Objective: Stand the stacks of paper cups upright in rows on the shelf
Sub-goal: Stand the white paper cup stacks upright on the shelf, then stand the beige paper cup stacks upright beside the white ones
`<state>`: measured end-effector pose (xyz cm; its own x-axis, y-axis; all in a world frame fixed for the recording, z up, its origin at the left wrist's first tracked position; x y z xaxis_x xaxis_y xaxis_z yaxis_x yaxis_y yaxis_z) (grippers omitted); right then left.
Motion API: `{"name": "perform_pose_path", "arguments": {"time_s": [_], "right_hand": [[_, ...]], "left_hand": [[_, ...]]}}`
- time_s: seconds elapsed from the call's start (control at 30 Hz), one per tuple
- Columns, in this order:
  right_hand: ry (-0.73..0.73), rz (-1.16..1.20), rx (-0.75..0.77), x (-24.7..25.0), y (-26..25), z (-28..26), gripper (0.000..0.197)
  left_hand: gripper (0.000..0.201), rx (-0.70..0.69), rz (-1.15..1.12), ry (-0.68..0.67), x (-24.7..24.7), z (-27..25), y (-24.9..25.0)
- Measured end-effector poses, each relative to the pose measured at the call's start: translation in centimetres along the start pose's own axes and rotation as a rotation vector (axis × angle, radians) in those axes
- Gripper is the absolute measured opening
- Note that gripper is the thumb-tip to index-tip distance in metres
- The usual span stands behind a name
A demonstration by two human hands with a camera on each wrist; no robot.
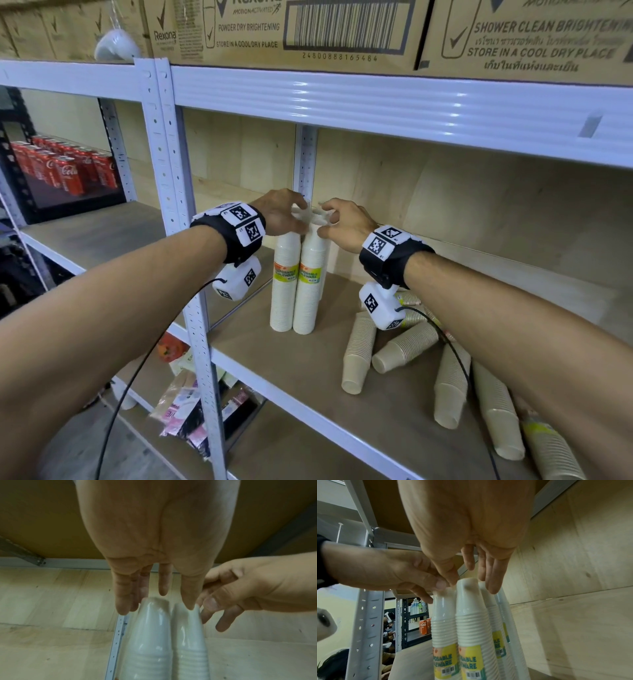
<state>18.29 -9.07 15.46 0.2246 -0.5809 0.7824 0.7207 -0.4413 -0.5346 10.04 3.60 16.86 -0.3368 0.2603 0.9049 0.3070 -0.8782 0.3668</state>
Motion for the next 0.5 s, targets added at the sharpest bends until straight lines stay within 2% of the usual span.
{"name": "perform_pose_path", "arguments": {"time_s": [0.27,0.5], "right_hand": [[0.035,-0.016,-0.045,2.9,2.6,-1.2,0.056],[0.042,-0.031,-0.124,3.4,6.3,-3.2,0.060]], "left_hand": [[0.055,-0.082,-0.026,0.075,2.7,-0.2,4.5],[0.052,-0.126,-0.141,-0.034,-0.5,-0.6,8.3]]}}
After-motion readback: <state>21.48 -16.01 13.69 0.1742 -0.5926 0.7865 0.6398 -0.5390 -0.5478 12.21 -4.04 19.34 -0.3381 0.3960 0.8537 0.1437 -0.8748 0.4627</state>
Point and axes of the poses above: each hand's wrist, its own z-axis towards the middle knuckle, its own x-axis out of the back of the hand, y = z × x, the point moved 5 cm from there along z, towards the middle knuckle, and after that the axes turned 3 degrees about y, right-handed, at the moved point
